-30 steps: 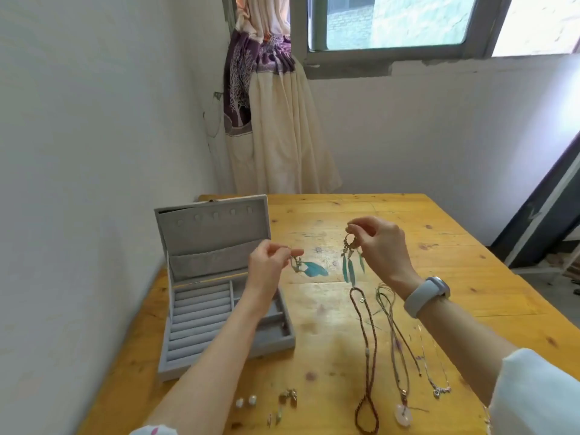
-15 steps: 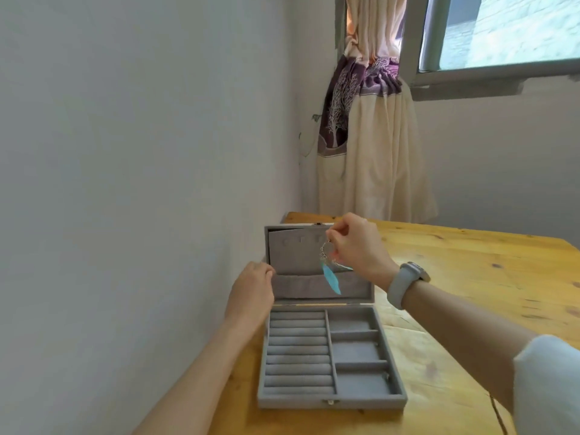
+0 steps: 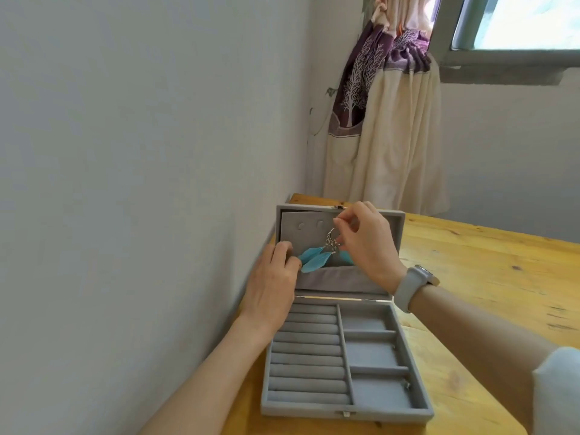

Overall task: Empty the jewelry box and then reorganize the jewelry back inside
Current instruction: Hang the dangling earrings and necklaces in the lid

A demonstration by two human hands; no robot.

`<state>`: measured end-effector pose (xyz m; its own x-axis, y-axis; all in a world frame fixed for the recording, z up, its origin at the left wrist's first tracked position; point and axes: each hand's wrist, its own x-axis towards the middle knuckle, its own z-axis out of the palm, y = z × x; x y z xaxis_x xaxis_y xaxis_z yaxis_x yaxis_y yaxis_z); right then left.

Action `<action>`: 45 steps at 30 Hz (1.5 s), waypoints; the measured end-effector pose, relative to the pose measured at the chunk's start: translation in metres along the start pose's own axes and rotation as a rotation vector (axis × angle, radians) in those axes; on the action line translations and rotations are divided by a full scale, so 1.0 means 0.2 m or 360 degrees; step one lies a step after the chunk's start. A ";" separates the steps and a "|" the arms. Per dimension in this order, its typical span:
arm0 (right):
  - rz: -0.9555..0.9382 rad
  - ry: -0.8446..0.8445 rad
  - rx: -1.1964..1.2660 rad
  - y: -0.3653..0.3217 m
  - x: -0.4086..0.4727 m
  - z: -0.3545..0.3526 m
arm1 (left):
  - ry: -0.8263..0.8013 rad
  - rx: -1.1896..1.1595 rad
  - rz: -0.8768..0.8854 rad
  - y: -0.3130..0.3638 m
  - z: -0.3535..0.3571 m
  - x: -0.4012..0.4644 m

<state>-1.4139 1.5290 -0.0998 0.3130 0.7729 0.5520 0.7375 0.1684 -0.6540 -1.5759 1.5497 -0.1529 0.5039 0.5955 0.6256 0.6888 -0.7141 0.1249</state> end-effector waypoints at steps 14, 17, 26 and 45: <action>-0.0017 0.0091 0.0082 -0.04 -0.04 0.17 | -0.0026 -0.0112 -0.0076 -0.03 0.04 -0.03; 0.0055 0.0109 0.0071 -0.04 -0.03 0.19 | -0.0014 -0.0170 -0.0075 -0.03 0.04 -0.03; 0.0221 0.0286 0.0303 -0.09 -0.02 0.28 | -0.0001 -0.0133 -0.0039 -0.05 0.07 -0.04; -0.0357 0.0236 -0.0352 0.10 -0.11 0.36 | 0.0061 -0.0156 -0.0010 -0.08 0.10 -0.04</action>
<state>-1.4497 1.5592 -0.1617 0.2001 0.6316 0.7490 0.9046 0.1746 -0.3888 -1.5801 1.5627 -0.1763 0.4784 0.5869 0.6533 0.6366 -0.7442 0.2024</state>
